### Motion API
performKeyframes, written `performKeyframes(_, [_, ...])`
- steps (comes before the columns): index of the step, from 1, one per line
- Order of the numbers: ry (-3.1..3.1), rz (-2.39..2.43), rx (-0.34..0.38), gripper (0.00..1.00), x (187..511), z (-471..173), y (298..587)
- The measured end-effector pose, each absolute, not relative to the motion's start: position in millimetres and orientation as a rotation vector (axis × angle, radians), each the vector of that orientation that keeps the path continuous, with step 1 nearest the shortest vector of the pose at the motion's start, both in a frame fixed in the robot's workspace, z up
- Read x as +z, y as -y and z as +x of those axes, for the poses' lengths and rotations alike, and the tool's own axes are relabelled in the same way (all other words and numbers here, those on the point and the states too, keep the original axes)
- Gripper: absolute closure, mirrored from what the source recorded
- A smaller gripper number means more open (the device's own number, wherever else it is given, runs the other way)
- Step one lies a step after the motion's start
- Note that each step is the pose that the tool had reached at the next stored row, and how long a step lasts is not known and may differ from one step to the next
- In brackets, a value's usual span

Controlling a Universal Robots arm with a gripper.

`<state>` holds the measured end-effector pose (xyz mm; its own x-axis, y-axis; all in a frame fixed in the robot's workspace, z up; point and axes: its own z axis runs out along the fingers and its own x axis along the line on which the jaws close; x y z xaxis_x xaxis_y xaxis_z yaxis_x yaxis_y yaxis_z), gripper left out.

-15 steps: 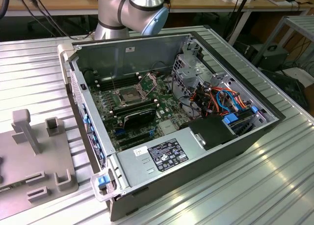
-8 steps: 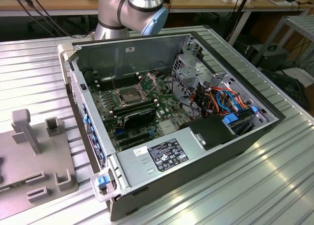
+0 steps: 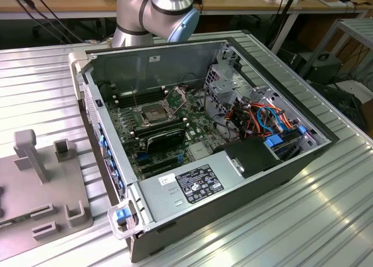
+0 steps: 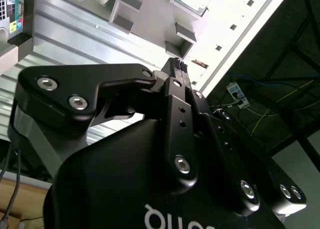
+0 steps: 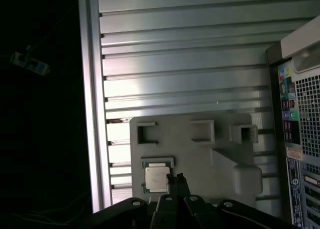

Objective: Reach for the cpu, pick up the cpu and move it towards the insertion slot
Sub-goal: 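Reach for the cpu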

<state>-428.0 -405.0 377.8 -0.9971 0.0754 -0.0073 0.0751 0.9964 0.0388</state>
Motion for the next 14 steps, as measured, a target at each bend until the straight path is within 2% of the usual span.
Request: performKeyframes(14, [-3.131,0.118,0.061,0.89,377,-445,406])
